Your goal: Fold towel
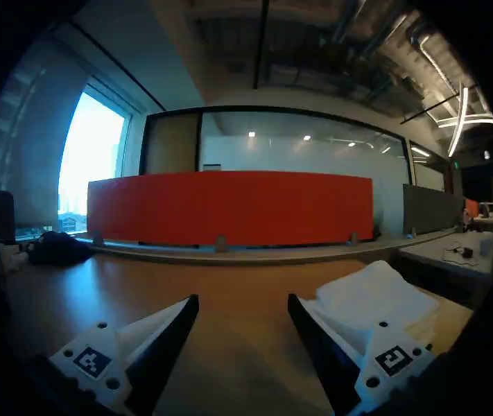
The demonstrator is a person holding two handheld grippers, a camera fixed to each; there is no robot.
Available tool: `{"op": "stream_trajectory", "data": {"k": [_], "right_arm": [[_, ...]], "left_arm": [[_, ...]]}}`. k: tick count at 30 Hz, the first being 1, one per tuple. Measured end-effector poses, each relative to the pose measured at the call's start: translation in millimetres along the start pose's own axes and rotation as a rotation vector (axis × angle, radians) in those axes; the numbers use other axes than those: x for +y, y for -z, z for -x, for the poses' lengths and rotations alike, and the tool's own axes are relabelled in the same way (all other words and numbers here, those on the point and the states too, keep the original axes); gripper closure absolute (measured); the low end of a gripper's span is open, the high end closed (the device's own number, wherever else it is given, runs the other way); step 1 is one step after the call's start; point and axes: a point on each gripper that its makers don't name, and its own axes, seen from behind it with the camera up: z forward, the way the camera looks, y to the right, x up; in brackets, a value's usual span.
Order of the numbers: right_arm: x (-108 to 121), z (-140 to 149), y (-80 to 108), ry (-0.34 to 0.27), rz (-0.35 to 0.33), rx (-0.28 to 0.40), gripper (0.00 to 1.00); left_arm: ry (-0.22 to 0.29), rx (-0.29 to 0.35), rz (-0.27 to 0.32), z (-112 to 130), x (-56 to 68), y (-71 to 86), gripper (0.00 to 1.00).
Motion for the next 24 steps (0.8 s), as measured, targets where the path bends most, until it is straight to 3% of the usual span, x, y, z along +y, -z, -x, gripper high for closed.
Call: {"op": "stream_trajectory", "data": {"k": [24], "right_arm": [[0.2,-0.2,0.0,0.000,0.000,0.000,0.01]], "left_arm": [[0.001,0.002,0.000,5.3,0.5,-2.0,0.07]]}}
